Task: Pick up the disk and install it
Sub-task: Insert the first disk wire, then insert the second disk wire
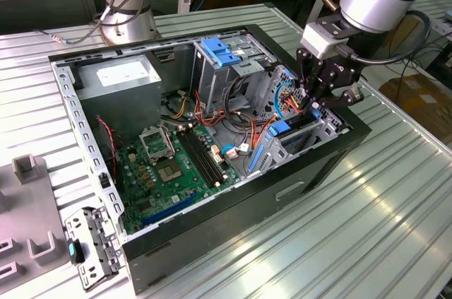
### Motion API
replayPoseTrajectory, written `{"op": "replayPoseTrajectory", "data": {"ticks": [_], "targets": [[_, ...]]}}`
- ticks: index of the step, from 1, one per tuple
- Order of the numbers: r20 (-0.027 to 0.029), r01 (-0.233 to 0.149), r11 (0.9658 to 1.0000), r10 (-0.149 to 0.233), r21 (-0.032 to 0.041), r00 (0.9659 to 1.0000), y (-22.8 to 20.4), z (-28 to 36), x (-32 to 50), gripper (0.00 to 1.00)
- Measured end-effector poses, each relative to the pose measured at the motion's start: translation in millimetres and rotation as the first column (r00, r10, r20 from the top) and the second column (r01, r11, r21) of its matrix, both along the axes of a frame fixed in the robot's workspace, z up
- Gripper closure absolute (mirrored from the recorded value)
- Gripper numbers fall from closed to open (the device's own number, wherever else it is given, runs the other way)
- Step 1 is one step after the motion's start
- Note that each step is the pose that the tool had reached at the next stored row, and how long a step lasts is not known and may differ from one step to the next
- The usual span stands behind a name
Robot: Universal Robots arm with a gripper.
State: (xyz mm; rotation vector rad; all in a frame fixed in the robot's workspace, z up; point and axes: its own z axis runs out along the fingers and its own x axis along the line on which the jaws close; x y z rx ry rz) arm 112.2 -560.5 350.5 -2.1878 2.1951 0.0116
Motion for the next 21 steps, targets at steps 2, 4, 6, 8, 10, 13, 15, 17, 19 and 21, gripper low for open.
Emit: {"op": "replayPoseTrajectory", "data": {"ticks": [2,4,6,8,10,13,15,17,19,21], "targets": [[0.0,0.0,1.0,0.0,0.0,1.0,0.0,0.2,0.0,0.89],[0.0,0.0,1.0,0.0,-0.0001,1.0,0.0,0.4,0.0,0.89],[0.0,0.0,1.0,0.0,-0.0001,1.0,0.0,0.6,0.0,0.89],[0.0,0.0,1.0,0.0,-0.0001,1.0,0.0,0.9,0.0,0.89],[0.0,0.0,1.0,0.0,-0.0001,1.0,0.0,1.0,0.0,0.89],[0.0,0.0,1.0,0.0,-0.0001,1.0,0.0,1.4,0.0,0.89],[0.0,0.0,1.0,0.0,-0.0002,1.0,0.0,1.8,0.0,0.89],[0.0,0.0,1.0,0.0,-0.0002,1.0,0.0,2.1,0.0,0.89],[0.0,0.0,1.0,0.0,-0.0002,1.0,0.0,2.3,0.0,0.89],[0.0,0.0,1.0,0.0,-0.0002,1.0,0.0,2.3,-1.4,0.89]]}}
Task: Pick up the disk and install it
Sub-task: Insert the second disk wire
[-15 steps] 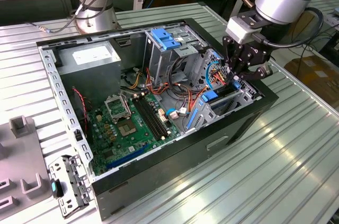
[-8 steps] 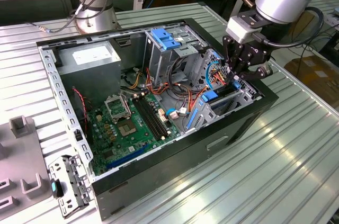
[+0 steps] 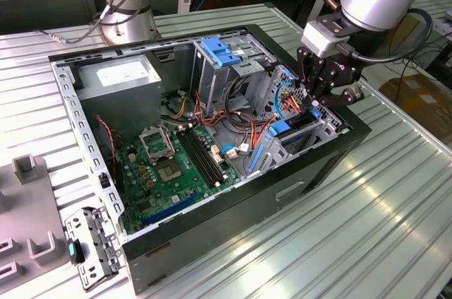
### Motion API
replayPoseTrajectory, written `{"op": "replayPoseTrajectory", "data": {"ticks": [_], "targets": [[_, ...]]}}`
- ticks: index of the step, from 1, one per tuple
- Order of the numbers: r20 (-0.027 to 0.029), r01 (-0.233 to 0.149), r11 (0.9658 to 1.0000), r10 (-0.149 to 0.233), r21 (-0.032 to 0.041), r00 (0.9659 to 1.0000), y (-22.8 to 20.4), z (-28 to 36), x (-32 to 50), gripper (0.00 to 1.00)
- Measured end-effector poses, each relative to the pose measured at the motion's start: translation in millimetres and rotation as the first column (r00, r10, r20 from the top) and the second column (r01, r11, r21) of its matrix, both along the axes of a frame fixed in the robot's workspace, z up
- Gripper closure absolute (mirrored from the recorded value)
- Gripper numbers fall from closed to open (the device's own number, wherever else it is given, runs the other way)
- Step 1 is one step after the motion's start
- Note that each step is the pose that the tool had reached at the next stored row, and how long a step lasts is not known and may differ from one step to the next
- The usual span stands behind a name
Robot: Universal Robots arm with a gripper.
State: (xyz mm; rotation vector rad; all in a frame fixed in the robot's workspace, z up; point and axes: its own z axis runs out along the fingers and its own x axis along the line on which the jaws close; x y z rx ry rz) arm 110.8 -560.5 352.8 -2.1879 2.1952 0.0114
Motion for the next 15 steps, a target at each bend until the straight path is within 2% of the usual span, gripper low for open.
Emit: {"op": "replayPoseTrajectory", "data": {"ticks": [4,7,9,10,11,15], "targets": [[0.0,0.0,1.0,0.0,0.0001,1.0,0.0,0.0,-7.4,0.89],[0.0,0.0,1.0,0.0,0.0,1.0,0.0,1.0,-9.7,0.89],[0.0,0.0,1.0,0.0,0.0002,1.0,0.0,8.3,-9.8,0.89],[0.0,0.0,1.0,0.0,0.0002,1.0,0.0,16.1,-9.8,0.89],[-0.0001,0.0,1.0,0.0,0.0002,1.0,0.3,19.7,-9.7,0.89],[-0.0037,0.0,1.0,0.0,-0.0029,1.0,3.4,22.8,-9.5,0.89]]}}
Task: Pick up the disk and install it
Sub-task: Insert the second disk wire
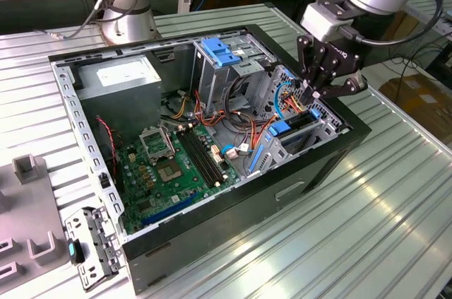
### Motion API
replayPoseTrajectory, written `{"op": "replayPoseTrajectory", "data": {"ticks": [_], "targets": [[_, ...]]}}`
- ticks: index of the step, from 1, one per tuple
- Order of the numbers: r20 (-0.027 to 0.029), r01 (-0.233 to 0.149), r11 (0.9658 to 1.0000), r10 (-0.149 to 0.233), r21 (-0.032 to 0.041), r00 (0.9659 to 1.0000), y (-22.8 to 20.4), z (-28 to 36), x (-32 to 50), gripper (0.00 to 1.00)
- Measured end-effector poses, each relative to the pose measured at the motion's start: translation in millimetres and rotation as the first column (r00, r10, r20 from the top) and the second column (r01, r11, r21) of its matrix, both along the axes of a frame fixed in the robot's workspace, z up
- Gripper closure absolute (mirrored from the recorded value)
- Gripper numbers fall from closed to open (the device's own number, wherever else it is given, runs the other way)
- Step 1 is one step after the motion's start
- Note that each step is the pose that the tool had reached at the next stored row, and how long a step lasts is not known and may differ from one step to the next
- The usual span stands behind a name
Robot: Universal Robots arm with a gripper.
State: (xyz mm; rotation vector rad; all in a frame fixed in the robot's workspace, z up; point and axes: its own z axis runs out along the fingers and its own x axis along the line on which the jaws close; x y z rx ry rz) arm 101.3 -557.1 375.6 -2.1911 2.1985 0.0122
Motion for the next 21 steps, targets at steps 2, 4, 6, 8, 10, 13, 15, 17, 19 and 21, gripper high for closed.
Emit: {"op": "replayPoseTrajectory", "data": {"ticks": [2,4,6,8,10,13,15,17,19,21], "targets": [[-0.0017,0.0,1.0,0.0,-0.0042,1.0,3.4,2.2,0.2,0.89],[-0.0027,0.0,1.0,0.0,-0.0088,1.0,7.9,6.0,0.3,0.89],[-0.0052,0.0,0.9999,0.0,-0.0163,1.0,19.3,9.6,0.4,0.89],[-0.0085,-0.001,0.9997,0.001,-0.0236,1.0,30.6,11.4,0.7,0.89],[-0.0109,-0.002,0.9995,0.001,-0.031,0.9999,38.3,11.8,1.1,0.89],[-0.0142,-0.002,0.9992,0.001,-0.0405,0.9999,43.0,18.7,2.5,0.89],[-0.0156,-0.002,0.9988,0.001,-0.0489,0.9999,45.1,20.3,3.0,0.89],[-0.018,-0.002,0.9979,0.001,-0.0647,0.9998,47.2,21.1,3.9,0.89],[-0.0199,-0.002,0.9963,0.001,-0.0858,0.9998,49.4,20.5,4.9,0.89],[-0.0206,-0.002,0.9947,0.0,-0.1025,0.9998,53.1,18.6,5.9,0.89]]}}
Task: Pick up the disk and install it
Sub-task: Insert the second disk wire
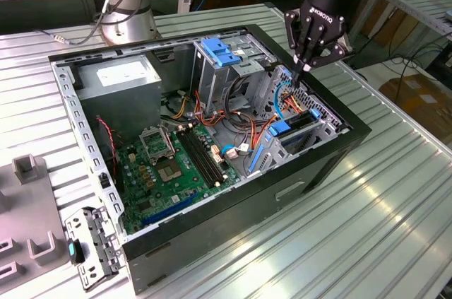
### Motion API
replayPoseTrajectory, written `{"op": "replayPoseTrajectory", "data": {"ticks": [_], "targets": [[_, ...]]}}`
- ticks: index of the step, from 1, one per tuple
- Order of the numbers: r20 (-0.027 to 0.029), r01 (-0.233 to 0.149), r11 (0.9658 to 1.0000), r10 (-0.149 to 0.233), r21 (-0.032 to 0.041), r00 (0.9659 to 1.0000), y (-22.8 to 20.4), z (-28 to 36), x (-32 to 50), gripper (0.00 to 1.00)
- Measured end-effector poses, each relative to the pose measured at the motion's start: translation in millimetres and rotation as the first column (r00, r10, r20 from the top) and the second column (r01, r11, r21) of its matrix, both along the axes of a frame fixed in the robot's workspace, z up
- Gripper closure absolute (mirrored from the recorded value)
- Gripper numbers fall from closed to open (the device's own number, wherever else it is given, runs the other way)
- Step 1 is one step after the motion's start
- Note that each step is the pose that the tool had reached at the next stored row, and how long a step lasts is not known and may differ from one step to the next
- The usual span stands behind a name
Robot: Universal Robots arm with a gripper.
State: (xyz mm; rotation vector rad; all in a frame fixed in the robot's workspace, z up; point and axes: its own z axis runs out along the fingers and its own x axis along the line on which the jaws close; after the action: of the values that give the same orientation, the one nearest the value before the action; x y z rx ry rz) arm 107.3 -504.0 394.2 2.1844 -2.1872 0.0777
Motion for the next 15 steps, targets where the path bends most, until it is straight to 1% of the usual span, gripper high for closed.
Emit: {"op": "replayPoseTrajectory", "data": {"ticks": [1,2,4,5,6,9,11,15], "targets": [[-0.0002,0.0,1.0,0.0,-0.0074,1.0,2.2,-1.3,0.5,0.89],[-0.0003,0.0,0.9999,0.0,-0.0131,1.0,3.9,-2.4,0.9,0.89],[-0.0004,0.0,0.9996,0.0,-0.0282,1.0,6.4,-4.1,1.5,0.89],[-0.0004,0.0,0.9991,0.0,-0.0422,1.0,7.7,-5.4,1.6,0.83],[-0.0005,0.0,0.9986,0.0,-0.0523,1.0,8.5,-7.1,1.9,0.76],[-0.001,0.0,0.9986,0.0,-0.0527,1.0,8.6,-5.9,1.9,0.76],[-0.0043,0.0,0.9986,0.0,-0.0525,1.0,8.6,-2.7,1.9,0.76],[-0.0093,0.0,0.9986,0.0,-0.0523,1.0,8.6,0.4,1.9,0.76]]}}
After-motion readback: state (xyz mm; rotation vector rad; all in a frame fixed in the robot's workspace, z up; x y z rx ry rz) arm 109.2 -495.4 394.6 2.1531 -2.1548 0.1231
